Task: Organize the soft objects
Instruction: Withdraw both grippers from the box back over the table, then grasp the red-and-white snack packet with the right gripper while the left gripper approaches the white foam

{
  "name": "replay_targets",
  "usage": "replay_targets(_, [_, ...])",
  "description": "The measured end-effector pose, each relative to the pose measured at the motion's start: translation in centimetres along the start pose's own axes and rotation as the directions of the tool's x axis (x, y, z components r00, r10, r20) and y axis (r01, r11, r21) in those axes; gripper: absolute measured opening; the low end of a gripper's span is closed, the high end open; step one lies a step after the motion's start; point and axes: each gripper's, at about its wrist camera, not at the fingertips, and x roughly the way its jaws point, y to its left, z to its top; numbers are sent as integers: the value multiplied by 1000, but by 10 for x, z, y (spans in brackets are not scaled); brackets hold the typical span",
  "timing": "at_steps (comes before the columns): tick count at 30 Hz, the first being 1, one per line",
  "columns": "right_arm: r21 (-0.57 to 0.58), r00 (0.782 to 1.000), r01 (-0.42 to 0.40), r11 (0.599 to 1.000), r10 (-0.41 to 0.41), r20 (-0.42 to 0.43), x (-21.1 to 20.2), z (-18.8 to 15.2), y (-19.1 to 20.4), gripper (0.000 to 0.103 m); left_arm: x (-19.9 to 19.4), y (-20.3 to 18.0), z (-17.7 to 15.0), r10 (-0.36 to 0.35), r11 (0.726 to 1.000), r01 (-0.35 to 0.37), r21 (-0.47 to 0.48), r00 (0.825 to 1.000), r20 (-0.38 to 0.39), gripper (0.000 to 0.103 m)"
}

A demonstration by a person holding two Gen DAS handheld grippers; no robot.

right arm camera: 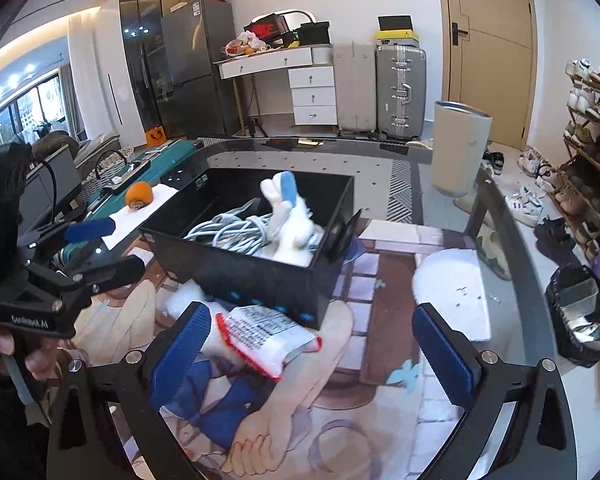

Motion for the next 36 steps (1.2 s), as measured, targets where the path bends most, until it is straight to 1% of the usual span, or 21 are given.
replay_targets(4, [21, 1000, -29, 999, 29, 8, 3, -6, 5, 102, -2, -5, -7, 16, 1000, -16, 6, 1000, -6, 103])
replay_targets(6, [35, 998, -46, 998, 47, -29, 11, -8, 7, 102, -3, -7, -10, 17, 1000, -17, 2, 1000, -1, 103])
replay_targets(13, [49, 998, -45, 998, 47, -51, 22, -14, 10, 102, 3, -12, -22, 19, 1000, -19, -11, 1000, -10, 103])
replay_targets(15, [63, 997, -52, 997, 55, -60, 26, -15, 9, 102, 4, -9, -25, 30, 1000, -30, -8, 1000, -9, 103])
replay_targets(19, [82, 995, -42, 996, 49, -82, 34, -17, 7, 102, 8, -4, -30, 25, 999, -26, -21, 999, -25, 103])
replay_targets(25, [107, 993, -42, 993, 53, -106, 50, -15, 10, 102, 14, -4, -31, 29, 1000, -29, -5, 999, -40, 103])
replay_targets(28, [114, 994, -5, 993, 18, -108, 54, -16, 7, 102, 15, -5, -30, 28, 1000, -28, -1, 999, -45, 103])
replay_targets(29, [119, 994, -2, 993, 15, -107, 54, -17, 5, 102, 16, -5, -30, 26, 1000, -26, 0, 999, -47, 103])
replay_targets(31, [128, 991, 13, 992, 4, -131, 55, -19, -2, 102, 17, -7, -29, 25, 1000, -25, 4, 998, -50, 103])
replay_targets(36, [109, 988, 29, 994, -12, -155, 51, -23, -13, 102, 18, -11, -28, 17, 1000, -16, 16, 998, -54, 103])
